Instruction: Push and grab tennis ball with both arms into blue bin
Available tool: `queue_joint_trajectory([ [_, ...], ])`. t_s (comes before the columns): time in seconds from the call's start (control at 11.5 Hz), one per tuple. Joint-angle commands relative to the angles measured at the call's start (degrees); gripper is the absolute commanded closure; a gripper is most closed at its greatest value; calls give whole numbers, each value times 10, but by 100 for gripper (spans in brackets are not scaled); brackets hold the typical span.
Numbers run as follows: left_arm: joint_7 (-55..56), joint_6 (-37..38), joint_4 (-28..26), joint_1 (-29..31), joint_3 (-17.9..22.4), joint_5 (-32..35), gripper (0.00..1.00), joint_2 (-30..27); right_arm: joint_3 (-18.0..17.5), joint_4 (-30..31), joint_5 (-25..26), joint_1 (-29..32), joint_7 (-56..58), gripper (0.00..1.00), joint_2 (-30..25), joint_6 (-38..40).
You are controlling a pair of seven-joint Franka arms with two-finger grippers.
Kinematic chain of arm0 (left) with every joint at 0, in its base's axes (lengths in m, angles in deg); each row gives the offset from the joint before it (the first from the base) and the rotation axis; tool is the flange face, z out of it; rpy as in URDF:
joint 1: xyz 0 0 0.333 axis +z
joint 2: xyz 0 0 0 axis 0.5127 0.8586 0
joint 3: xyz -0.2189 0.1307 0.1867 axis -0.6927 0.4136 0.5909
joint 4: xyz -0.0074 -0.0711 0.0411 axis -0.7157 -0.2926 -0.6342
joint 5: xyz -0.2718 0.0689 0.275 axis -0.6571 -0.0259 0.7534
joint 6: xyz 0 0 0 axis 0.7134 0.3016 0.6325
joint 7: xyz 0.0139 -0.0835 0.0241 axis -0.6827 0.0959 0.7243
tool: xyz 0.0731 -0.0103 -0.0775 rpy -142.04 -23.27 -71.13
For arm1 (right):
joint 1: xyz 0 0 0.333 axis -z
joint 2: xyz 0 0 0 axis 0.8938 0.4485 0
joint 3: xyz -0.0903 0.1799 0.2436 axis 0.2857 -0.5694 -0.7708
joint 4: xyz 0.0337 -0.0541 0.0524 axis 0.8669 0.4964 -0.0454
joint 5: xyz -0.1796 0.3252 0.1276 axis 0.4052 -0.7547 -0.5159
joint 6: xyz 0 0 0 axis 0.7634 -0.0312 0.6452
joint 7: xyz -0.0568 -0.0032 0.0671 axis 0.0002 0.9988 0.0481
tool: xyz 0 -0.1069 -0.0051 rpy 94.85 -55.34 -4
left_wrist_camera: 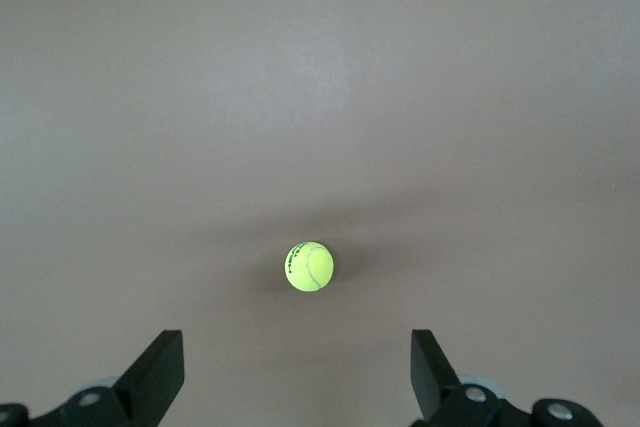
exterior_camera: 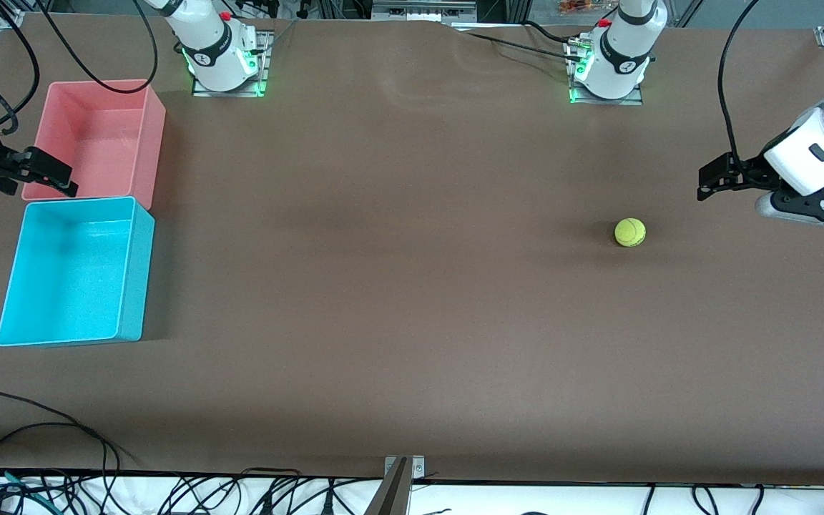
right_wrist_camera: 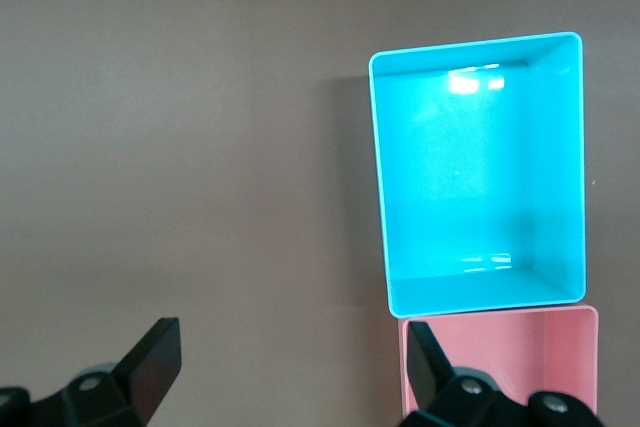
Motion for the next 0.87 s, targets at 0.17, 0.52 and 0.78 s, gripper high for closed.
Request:
queue_joint_trajectory([
  [0.17, -5, 8, -6, 3, -1, 9, 0, -8, -5, -8, 8, 1, -1, 0, 0, 7],
  [0.52, -5, 15, -4, 5, 0, 9, 0, -8, -3, -9, 10, 2, 1, 0, 0, 7],
  [0.78, -5, 14, 2, 3, 0, 9, 0, -1, -2, -13, 10, 4, 1, 0, 0, 8],
])
